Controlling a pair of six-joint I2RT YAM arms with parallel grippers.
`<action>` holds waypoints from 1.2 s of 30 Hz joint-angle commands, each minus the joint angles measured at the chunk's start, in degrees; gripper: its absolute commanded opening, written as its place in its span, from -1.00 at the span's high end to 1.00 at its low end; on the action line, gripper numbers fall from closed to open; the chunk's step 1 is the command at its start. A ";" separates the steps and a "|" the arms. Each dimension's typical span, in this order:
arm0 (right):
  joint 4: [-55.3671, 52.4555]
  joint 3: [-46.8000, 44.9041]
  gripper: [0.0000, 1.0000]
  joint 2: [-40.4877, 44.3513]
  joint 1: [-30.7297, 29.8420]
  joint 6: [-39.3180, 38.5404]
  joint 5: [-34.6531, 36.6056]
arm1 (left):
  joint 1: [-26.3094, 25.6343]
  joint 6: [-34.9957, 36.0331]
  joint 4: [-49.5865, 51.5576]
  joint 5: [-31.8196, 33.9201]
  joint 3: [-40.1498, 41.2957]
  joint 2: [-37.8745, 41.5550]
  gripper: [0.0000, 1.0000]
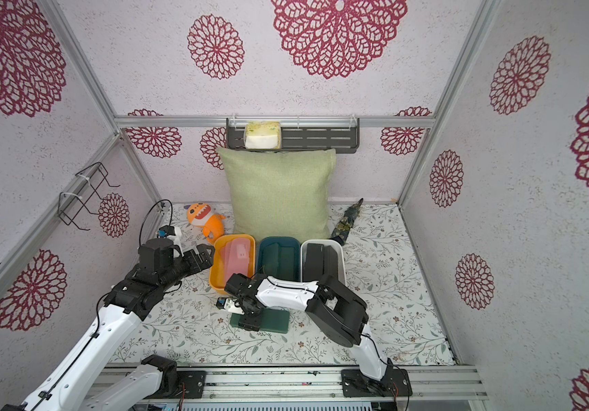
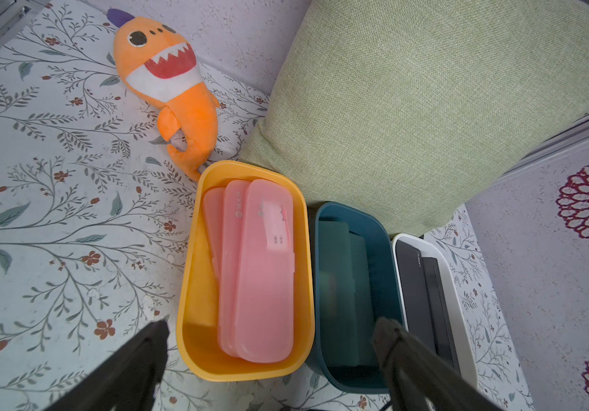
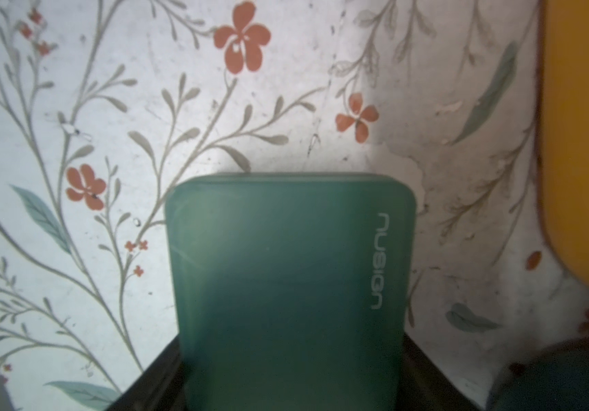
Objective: Place the pencil cases by color into the storage box
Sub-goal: Pick up the pencil case from the center of the board, then place the pencil case at the storage box.
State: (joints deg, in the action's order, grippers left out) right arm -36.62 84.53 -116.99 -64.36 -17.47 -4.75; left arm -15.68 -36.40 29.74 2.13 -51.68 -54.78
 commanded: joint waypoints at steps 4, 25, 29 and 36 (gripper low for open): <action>-3.59 3.50 0.31 5.56 -0.24 12.35 -1.40 | 0.48 -0.09 2.18 -0.78 -0.35 1.60 -0.95; -6.48 9.22 0.32 12.49 8.12 35.31 2.32 | 0.49 -0.89 6.16 -1.57 -1.32 3.28 -0.95; -4.95 10.53 0.32 12.07 11.96 36.86 3.22 | 0.48 -3.51 6.04 -2.61 -1.24 2.63 -0.95; -4.62 14.28 0.31 9.19 17.40 36.81 5.22 | 0.51 -5.04 4.29 -4.14 -1.05 1.38 -0.95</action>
State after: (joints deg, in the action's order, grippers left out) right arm -42.09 96.01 -108.31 -48.27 18.06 -1.37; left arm -15.57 -40.56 35.20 -1.04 -51.81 -52.82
